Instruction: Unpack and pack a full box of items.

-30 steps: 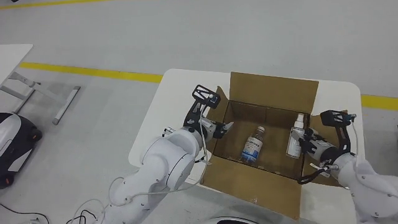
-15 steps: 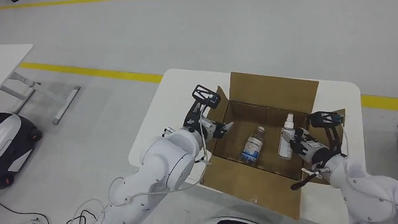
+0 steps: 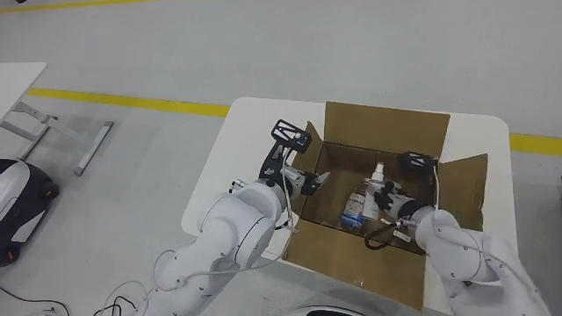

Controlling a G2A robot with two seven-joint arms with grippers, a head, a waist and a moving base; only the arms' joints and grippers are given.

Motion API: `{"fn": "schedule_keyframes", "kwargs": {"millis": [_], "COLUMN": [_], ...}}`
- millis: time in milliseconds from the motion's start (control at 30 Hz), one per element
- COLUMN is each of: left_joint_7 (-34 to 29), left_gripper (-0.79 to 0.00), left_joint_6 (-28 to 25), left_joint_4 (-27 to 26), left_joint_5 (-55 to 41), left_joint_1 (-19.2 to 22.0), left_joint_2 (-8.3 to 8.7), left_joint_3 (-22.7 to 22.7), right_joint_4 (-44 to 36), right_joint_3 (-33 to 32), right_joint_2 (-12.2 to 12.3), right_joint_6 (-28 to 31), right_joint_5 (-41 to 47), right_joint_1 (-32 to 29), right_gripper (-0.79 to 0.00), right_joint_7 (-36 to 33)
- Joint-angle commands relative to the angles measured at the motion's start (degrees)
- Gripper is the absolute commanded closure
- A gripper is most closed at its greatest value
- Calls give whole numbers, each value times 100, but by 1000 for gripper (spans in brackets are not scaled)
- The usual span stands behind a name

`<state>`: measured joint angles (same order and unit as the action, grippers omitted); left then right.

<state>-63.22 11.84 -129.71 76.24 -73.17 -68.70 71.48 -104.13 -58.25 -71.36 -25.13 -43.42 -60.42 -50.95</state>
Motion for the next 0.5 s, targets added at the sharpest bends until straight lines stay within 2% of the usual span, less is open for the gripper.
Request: {"fn": "schedule_keyframes", "kwargs": {"millis": [0,467], "left_joint_7": [0,0], "left_gripper": [-785,-785], "left_joint_6": [0,0], "left_joint_4": [0,0], "left_joint_5": [0,0], "left_joint_1": [0,0], "left_joint_2": [0,0], "left_joint_3": [0,0], "right_joint_4": [243,1727], "right_joint_3": [151,1065], "right_joint_2": [-31,-348], "right_joint_6": [-146,-995], "right_joint_5": [-153,-662], "right_joint_1": [95,874], "right_gripper": [0,0], "right_joint_7": [-11,-468]}}
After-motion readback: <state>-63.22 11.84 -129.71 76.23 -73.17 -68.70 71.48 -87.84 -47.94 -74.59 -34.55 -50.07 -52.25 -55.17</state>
